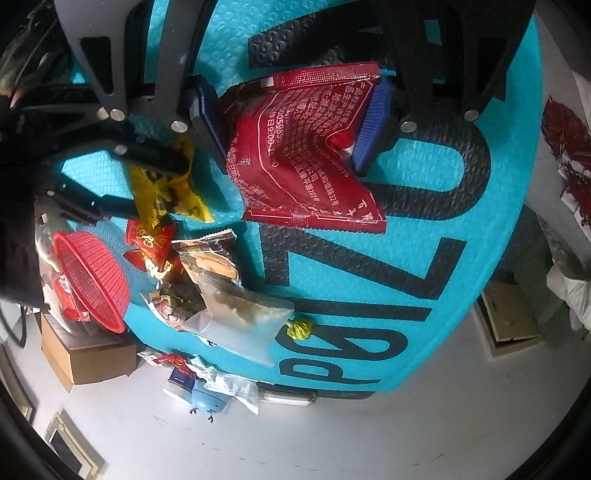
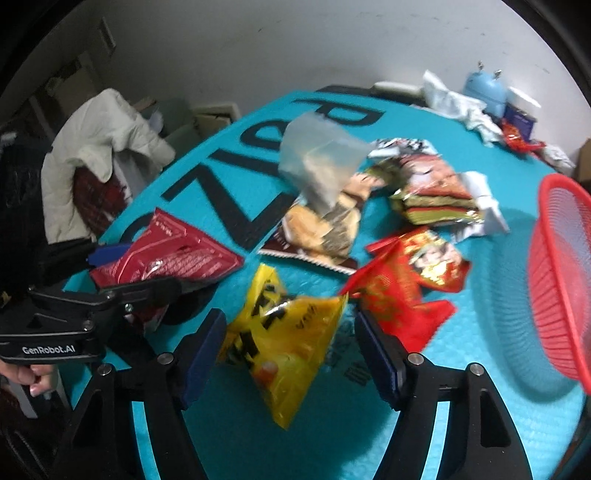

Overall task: Organize snacks
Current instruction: 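Grasp the red wafer bag with the left tool while the right tool grasps the yellow HUA bag, then lift both bags and carry them toward the red mesh basket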

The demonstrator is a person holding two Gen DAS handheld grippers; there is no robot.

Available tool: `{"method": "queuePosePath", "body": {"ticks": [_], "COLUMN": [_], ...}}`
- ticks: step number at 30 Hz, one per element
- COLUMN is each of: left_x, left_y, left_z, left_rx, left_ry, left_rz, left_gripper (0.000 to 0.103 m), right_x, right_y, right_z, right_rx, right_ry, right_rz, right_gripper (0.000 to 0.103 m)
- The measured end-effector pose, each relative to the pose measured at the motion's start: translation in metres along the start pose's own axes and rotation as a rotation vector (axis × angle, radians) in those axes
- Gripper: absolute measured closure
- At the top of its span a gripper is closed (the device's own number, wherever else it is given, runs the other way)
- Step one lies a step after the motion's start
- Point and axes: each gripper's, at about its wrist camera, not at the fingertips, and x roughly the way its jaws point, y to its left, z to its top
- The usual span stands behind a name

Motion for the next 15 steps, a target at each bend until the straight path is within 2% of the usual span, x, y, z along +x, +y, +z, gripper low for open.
{"method": "queuePosePath", "body": {"ticks": [5, 6, 7, 9, 15], "left_x": [0.008, 0.011, 0.017, 0.017, 0.016], "left_y": [0.002, 0.002, 0.003, 0.001, -0.006], "left_z": [-0.001, -0.001, -0.002, -0.003, -0.007], "left_rx": [-0.017, -0.022, -0.033, -0.025, 0.014], "left_ry": [0.024, 0.036, 0.062, 0.043, 0.019], "left_rz": [-0.021, -0.028, -0.042, -0.027, 0.019], "left_gripper": [0.038, 0.038, 0.038, 0.038, 0.042], "right_x": [0.007, 0.007, 0.006, 0.005, 0.002], "right_y": [0.002, 0.003, 0.005, 0.006, 0.002], "right_z": [-0.004, -0.005, -0.006, -0.008, -0.013], "right_rx": [0.009, 0.004, -0.003, -0.006, 0.000], "right_ry": [0.008, 0.004, -0.002, -0.007, -0.019], "right_rz": [-0.003, -0.001, -0.001, 0.000, 0.015], "right_gripper": [0.030, 0.035, 0.047, 0.058, 0.060]}}
